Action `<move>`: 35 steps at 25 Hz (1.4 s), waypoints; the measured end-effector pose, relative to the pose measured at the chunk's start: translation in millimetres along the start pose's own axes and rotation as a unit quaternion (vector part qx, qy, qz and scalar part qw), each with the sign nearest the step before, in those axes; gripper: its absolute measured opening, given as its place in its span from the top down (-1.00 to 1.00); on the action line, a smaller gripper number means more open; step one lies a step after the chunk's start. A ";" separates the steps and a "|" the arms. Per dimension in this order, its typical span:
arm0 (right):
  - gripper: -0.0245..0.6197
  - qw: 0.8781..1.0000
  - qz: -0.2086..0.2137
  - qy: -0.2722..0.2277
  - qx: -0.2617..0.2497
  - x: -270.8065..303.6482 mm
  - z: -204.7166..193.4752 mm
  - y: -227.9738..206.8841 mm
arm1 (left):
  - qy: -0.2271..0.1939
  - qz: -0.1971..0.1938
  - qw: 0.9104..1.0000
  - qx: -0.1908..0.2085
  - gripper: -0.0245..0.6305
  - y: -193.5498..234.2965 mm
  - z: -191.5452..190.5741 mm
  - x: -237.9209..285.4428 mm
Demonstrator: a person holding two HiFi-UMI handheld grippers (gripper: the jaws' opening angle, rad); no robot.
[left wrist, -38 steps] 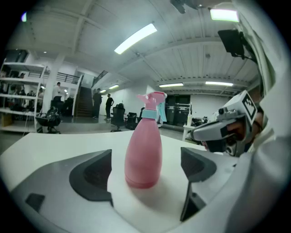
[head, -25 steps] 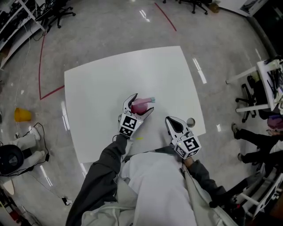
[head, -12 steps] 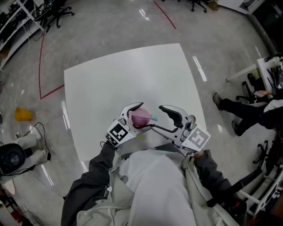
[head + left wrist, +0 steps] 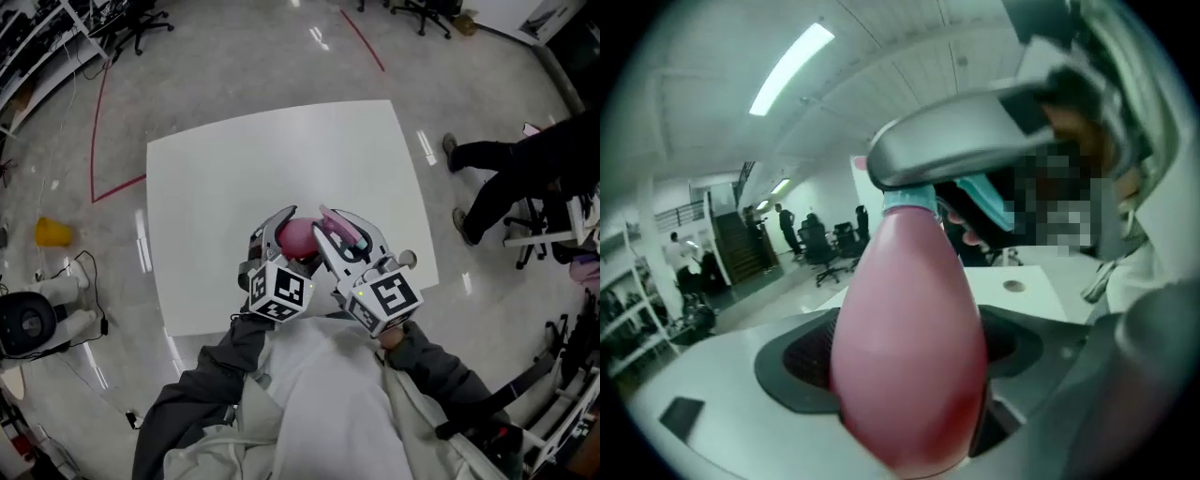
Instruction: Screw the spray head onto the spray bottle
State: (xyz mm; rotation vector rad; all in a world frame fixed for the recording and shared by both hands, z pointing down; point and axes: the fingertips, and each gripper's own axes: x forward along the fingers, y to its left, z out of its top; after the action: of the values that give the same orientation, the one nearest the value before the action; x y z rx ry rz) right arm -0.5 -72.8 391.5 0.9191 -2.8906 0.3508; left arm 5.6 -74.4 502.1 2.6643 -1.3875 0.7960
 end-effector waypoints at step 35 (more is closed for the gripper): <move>0.49 0.996 0.007 -0.048 -0.079 -17.6 55.0 25.5 | -0.171 -0.153 0.968 -0.102 -0.40 -30.8 85.7 -28.5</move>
State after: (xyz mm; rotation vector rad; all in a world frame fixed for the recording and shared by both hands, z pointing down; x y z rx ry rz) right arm -1.7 -56.1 330.7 0.9129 -2.9591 0.0783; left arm 52.4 -56.4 420.9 2.8343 -0.9953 0.1593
